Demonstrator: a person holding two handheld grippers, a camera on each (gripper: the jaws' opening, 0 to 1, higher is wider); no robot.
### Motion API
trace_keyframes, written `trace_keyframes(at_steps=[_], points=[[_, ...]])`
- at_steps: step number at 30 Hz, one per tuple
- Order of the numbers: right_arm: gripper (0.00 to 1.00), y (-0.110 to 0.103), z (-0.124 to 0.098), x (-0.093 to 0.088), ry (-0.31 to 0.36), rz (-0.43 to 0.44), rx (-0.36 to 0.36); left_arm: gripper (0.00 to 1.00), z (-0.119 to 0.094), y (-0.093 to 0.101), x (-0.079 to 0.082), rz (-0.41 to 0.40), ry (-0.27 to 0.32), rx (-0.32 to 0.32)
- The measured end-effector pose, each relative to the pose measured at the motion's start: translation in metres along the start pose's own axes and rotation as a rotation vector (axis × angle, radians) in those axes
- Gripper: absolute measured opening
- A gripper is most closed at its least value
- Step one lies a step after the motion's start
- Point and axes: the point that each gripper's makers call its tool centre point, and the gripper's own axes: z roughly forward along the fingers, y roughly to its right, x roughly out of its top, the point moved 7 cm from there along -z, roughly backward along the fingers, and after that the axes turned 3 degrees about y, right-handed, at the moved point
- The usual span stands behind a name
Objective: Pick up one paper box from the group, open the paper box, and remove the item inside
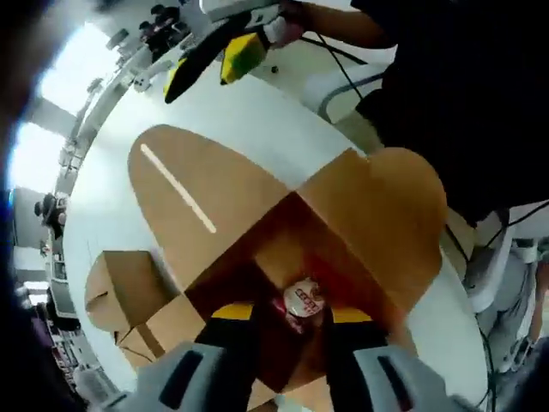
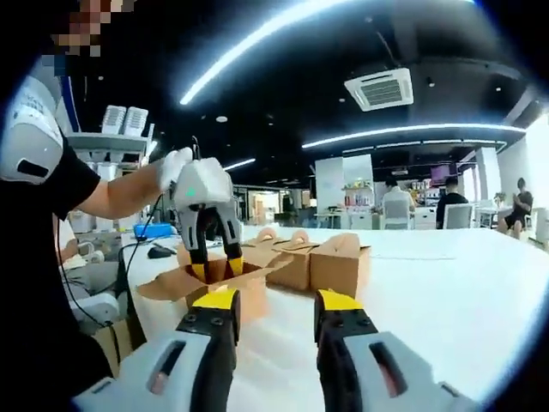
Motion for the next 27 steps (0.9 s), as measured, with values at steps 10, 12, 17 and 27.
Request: trace_keyframes(at_steps=[10,12,17,27], points=[[0.34,0.005,0.006,-0.003,0.007,0.032,0.005,0.38,0.025,0.005,0.001,0.010,-0.095,-0.084],[0.34,0.005,0.008,-0.003,0.004,0.033,0.007,0.39,0.030,0.008,0.001,0.003,-0.104,-0.104],[0.33,0.008,0.009,0.000,0.007,0.028,0.003,0.39,0.038,0.003,-0.006,-0.019,-0.152,-0.117],[0.33,0.002,0.011,-0.002,-0.009,0.017,0.012,0.24,0.036,-0.012,-0.023,-0.073,-0.135,-0.046]])
